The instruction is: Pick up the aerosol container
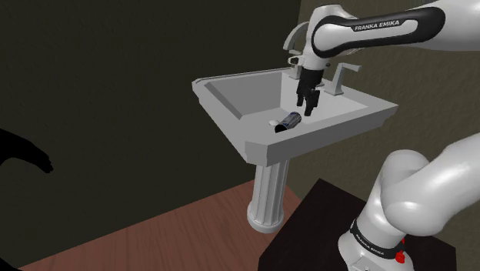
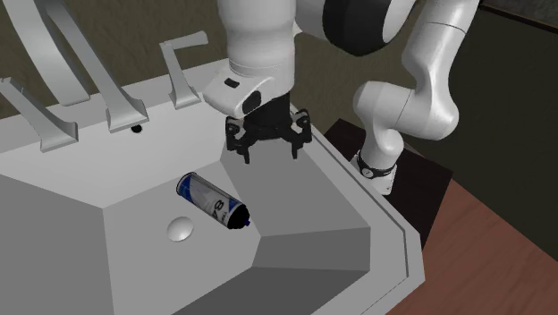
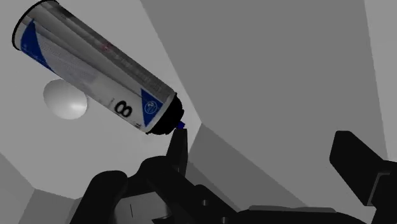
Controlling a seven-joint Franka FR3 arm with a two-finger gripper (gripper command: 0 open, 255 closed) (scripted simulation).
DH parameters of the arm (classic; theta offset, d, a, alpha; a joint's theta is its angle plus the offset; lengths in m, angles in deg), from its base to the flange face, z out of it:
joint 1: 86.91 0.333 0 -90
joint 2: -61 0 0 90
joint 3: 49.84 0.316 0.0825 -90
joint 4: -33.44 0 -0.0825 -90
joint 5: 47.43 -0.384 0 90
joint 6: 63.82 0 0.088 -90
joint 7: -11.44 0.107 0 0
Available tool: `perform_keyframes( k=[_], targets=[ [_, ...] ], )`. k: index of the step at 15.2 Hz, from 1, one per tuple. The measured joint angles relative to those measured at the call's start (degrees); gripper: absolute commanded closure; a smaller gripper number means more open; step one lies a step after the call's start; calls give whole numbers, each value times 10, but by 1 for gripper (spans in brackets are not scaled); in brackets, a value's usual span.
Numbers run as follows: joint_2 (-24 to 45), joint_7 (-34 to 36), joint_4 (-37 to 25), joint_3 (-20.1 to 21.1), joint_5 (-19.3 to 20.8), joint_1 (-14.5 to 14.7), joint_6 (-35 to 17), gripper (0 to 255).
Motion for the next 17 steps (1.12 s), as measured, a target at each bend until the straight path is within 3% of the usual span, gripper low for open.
perform_keyframes(
  k=[6, 10, 13, 17],
  targets=[
    [135, -228, -62, -104, -3, 50, -42, 0],
    [254, -389, -122, -159, -44, 79, -69, 0],
    [340, -505, -167, -178, -85, 81, -80, 0],
    [374, -543, -163, -178, -104, 77, -107, 0]
  ],
)
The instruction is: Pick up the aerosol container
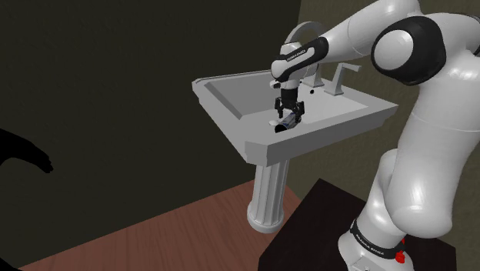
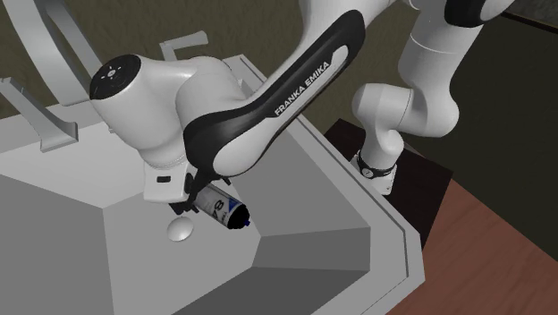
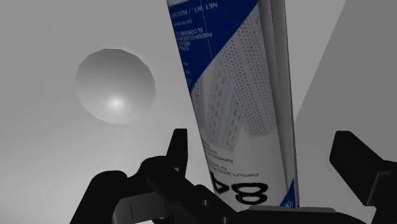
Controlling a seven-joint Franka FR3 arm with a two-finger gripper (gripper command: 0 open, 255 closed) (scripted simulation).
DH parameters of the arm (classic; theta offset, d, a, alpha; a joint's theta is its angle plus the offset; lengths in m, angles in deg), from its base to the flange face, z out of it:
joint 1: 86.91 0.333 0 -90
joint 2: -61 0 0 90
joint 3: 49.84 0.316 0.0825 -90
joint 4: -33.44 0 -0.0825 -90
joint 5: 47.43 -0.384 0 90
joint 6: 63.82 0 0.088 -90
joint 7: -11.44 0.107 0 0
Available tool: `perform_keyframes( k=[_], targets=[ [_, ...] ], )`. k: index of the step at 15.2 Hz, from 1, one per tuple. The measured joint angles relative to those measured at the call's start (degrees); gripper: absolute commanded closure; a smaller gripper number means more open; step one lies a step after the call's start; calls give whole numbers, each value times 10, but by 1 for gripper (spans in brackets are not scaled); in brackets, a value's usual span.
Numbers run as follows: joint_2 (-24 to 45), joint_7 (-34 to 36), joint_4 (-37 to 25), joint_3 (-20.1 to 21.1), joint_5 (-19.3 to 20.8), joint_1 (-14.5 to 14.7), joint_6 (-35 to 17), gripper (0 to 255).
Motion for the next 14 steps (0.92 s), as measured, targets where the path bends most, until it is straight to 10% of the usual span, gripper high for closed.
perform_keyframes(
  k=[4, 5, 14],
  targets=[
    [17, -9, 14, 1, -12, -3, -27, 0],
    [19, -10, 16, 1, -14, -3, -30, 255],
    [21, -11, 15, 1, -16, -4, -32, 255]
  ],
)
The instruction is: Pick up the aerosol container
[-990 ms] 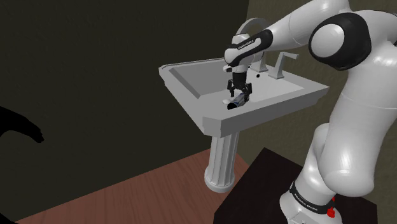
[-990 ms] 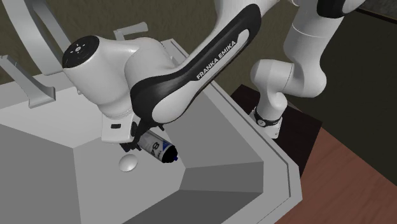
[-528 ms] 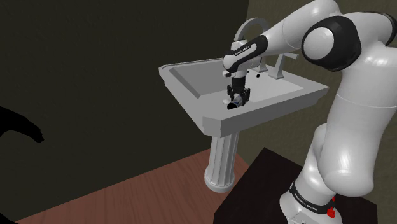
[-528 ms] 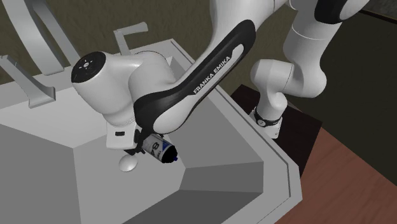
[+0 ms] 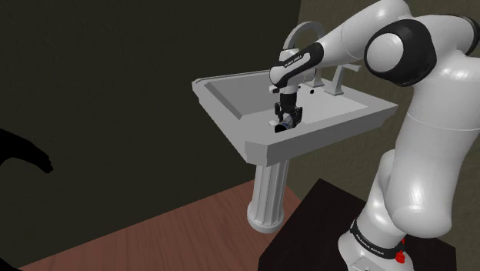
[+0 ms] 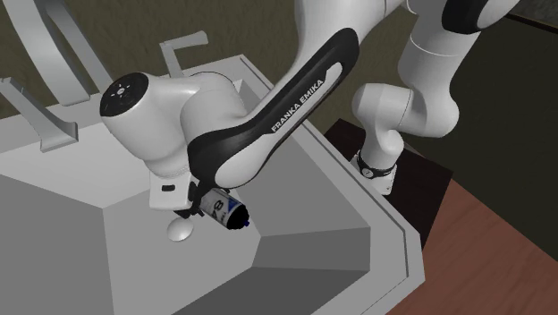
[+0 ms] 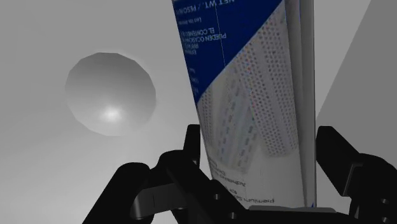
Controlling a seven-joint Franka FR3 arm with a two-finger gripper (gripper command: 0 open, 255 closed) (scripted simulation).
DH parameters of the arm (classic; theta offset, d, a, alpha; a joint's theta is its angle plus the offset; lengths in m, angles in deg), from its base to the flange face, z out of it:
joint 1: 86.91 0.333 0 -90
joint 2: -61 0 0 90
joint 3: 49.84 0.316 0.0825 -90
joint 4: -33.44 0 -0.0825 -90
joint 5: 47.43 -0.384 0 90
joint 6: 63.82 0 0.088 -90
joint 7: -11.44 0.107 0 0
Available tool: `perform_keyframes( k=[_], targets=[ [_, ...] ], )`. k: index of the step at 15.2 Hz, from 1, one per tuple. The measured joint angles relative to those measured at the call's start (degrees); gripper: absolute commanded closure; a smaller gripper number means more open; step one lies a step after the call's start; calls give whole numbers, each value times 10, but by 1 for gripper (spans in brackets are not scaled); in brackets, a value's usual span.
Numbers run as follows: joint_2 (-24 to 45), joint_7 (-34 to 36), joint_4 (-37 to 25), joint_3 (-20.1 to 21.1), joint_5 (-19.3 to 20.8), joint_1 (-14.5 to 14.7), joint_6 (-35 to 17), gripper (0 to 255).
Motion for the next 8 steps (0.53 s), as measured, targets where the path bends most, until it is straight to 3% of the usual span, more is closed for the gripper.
perform_keyframes(
  k=[8],
  targets=[
    [-22, 9, -25, -2, 17, 4, 42, 255]
  ],
)
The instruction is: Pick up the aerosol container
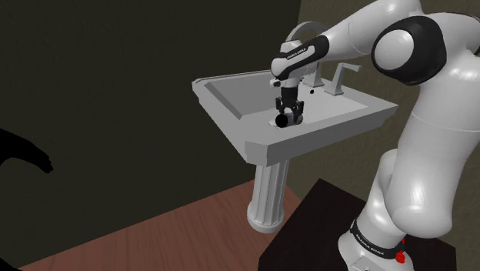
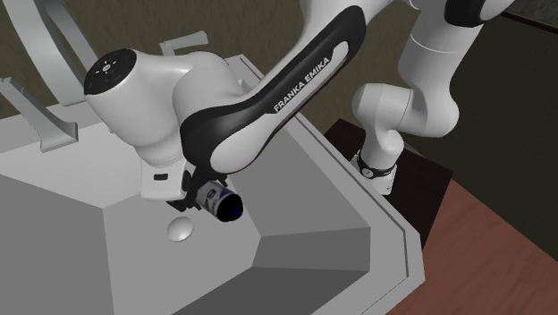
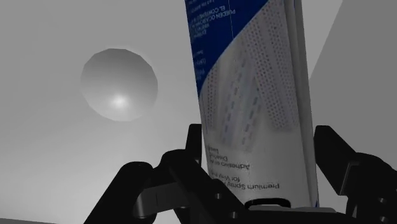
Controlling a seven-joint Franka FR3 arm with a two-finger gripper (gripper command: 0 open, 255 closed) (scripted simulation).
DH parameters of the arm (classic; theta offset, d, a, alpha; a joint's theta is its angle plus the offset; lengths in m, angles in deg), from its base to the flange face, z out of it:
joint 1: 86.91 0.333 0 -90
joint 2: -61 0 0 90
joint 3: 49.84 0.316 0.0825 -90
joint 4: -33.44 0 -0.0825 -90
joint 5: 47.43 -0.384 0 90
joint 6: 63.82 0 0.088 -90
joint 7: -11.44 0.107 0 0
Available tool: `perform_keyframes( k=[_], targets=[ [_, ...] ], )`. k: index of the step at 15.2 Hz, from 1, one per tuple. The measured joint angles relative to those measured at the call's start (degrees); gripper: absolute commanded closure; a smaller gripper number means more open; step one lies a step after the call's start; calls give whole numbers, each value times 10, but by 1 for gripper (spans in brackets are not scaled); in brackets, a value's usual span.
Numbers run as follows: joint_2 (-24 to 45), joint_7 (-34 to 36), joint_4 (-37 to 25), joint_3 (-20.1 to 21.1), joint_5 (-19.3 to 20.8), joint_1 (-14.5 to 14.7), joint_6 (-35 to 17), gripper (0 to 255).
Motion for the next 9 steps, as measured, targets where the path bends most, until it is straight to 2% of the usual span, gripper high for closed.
perform_keyframes(
  k=[9],
  targets=[
    [-26, 11, -43, 1, 17, 5, 63, 255]
  ],
)
